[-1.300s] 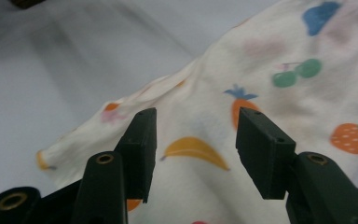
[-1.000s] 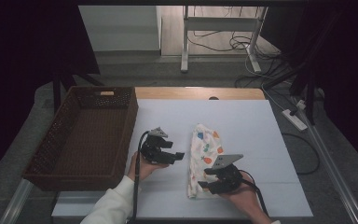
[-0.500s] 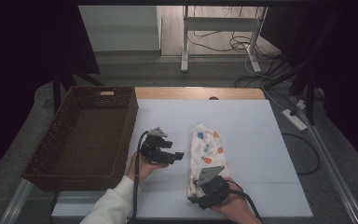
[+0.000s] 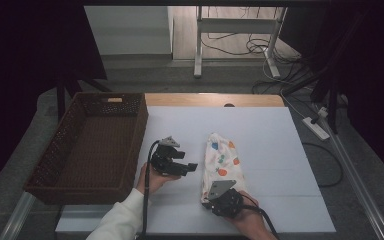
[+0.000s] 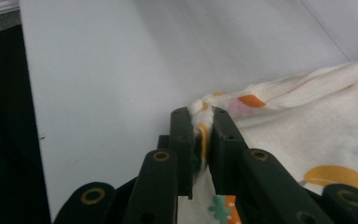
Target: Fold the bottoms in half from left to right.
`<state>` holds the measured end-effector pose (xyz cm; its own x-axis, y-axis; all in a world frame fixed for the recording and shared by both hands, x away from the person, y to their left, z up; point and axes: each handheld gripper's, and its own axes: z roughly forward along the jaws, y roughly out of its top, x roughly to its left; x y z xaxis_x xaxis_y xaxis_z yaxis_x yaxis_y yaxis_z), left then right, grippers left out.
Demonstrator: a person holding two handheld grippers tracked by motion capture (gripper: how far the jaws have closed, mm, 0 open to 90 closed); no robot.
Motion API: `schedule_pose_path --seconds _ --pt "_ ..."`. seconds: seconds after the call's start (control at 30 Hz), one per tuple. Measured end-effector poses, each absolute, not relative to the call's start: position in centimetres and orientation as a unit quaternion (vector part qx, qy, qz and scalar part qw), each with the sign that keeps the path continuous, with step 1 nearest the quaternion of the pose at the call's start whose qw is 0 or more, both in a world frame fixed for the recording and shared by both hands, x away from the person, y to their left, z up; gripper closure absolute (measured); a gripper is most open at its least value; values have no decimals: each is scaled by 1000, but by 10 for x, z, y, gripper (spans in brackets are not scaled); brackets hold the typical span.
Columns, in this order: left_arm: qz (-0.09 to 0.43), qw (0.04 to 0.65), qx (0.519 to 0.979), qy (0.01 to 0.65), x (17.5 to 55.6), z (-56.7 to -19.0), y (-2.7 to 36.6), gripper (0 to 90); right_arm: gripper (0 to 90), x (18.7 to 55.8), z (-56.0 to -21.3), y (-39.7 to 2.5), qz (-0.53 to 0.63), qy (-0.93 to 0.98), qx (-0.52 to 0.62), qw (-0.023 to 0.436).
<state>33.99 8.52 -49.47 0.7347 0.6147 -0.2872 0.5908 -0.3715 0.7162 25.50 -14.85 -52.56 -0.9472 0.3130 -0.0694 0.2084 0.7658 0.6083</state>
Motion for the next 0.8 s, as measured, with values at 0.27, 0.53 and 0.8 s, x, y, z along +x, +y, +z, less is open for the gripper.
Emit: schedule_pose_path --seconds 0.27,0.53,0.8 --pt "13 428 827 366 340 -495 86 252 816 236 -518 -143 332 935 116 50" --pt "13 427 827 366 341 -495 87 252 637 234 -520 -145 351 928 123 31" --pt "13 427 827 366 341 -495 87 252 508 257 -489 -168 419 890 169 58"
